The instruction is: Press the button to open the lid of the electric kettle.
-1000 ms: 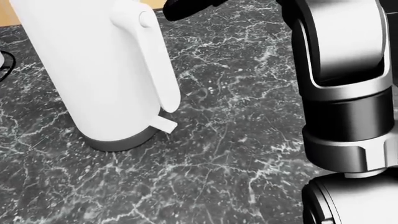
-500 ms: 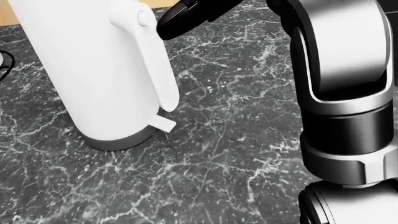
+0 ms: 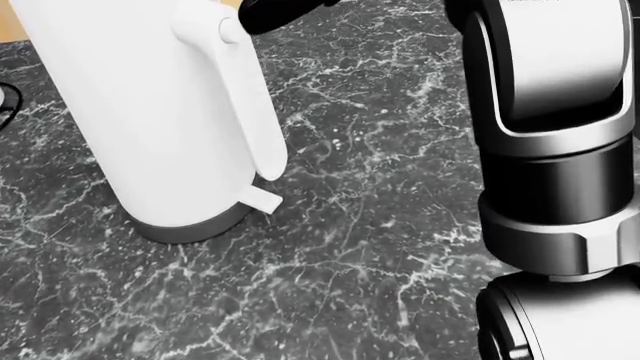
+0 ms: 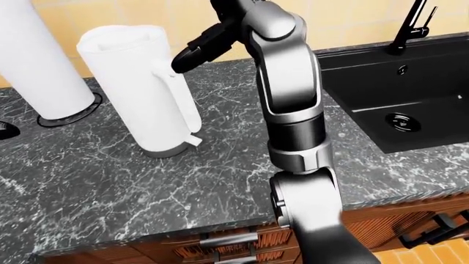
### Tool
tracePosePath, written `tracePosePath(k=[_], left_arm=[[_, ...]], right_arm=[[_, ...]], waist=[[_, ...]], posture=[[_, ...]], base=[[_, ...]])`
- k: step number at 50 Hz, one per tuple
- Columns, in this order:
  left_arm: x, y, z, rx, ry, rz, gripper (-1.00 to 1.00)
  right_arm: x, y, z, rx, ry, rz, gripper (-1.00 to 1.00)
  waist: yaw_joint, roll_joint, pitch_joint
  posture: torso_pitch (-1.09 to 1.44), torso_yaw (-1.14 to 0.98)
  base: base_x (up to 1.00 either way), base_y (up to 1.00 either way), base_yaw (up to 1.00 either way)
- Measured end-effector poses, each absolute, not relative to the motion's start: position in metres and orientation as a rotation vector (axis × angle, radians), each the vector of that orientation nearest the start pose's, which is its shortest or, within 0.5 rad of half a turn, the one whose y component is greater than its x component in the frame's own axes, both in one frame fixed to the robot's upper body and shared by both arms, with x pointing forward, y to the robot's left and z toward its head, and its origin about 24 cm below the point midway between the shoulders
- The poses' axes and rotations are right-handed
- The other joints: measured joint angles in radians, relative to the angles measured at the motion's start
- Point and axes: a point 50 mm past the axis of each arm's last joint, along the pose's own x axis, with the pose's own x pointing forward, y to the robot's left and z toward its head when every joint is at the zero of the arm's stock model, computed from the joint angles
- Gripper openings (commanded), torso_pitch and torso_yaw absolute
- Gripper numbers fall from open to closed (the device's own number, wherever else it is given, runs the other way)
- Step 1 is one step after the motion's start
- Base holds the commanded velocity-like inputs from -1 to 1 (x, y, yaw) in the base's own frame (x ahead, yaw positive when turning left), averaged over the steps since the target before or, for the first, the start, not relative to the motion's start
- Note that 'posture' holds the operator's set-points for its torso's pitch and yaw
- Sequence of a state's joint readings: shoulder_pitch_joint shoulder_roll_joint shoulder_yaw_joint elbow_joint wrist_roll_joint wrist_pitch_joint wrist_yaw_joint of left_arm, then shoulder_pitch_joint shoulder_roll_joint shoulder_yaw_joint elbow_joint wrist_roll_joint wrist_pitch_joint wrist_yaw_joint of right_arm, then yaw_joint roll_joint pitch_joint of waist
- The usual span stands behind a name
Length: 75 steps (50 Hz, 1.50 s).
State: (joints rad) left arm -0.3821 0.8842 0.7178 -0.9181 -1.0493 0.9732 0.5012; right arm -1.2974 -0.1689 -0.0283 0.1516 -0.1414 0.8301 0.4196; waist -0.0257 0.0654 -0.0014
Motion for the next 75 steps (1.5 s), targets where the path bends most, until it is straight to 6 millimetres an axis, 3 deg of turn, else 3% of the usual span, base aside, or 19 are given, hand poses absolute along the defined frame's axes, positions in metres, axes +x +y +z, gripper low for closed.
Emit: tracePosePath(k=[75], left_arm=[[0.173, 0.238, 0.319, 0.209, -0.529, 0.234, 1.0]], right_arm=[[0.374, -0.066, 0.333, -0.348, -0.224, 0.424, 1.0]], waist=[[-0.002, 0.004, -0.002]], posture=[[-0.13, 0.0]], base=[[0.0, 0.0, 0.0]])
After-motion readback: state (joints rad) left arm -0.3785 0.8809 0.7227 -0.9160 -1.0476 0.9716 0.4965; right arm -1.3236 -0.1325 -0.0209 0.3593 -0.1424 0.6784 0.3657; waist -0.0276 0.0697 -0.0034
